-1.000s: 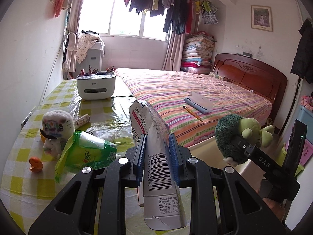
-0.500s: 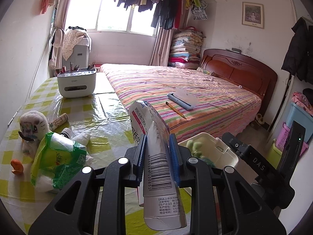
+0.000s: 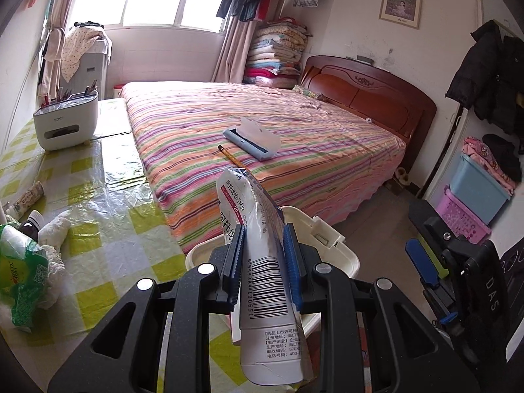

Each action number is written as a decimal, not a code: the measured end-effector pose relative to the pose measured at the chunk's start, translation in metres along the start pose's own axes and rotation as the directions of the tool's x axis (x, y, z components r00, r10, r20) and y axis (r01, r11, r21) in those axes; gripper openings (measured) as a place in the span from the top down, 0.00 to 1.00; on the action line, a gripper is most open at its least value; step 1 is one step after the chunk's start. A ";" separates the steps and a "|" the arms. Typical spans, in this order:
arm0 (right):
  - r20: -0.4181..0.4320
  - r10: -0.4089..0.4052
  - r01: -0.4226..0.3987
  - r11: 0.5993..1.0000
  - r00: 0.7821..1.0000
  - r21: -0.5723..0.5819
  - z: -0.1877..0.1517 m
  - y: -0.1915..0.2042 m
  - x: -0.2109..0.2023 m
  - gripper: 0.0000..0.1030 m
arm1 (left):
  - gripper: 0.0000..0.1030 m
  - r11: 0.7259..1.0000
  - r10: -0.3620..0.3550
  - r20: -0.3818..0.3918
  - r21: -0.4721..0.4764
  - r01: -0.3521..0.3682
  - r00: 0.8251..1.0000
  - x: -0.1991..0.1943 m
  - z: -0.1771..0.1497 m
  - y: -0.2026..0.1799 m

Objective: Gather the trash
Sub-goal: 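Carry the white tube with the left gripper into the white bin and open, then move the left gripper back to the orange peel and grasp it, then grasp the green plastic bag with the right gripper while the left holds the orange peel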

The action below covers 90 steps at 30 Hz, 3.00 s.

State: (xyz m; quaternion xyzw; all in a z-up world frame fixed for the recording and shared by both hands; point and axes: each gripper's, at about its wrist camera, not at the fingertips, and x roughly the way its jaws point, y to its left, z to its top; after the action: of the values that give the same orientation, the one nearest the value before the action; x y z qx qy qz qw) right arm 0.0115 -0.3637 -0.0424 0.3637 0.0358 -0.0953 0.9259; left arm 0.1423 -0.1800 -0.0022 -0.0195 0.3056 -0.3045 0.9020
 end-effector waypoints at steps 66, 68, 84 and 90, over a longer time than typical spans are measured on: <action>-0.362 0.180 -0.312 0.884 0.915 -0.347 -0.117 0.164 0.033 0.20 | 0.67 0.795 0.485 -0.349 -0.206 -0.570 0.802 -0.113 -0.080 0.365; -0.389 0.185 -0.329 0.878 0.902 -0.346 -0.123 0.170 0.039 0.20 | 0.71 0.778 0.491 -0.340 -0.243 -0.579 0.802 -0.120 -0.081 0.364; -0.667 0.153 -0.437 0.854 0.730 -0.282 -0.189 0.219 0.116 0.20 | 0.74 0.819 0.490 -0.120 -0.275 -0.503 0.864 -0.189 -0.058 0.291; -0.715 0.067 -0.463 0.803 0.696 -0.376 -0.211 0.238 0.141 0.45 | 0.74 0.828 0.471 -0.115 -0.285 -0.484 0.874 -0.188 -0.054 0.285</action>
State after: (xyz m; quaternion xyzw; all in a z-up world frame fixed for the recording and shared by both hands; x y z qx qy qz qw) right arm 0.1980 -0.0701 -0.0575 0.1044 0.3357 0.1964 0.9154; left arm 0.1473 0.1661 -0.0074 -0.0754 0.3617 -0.0190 0.9290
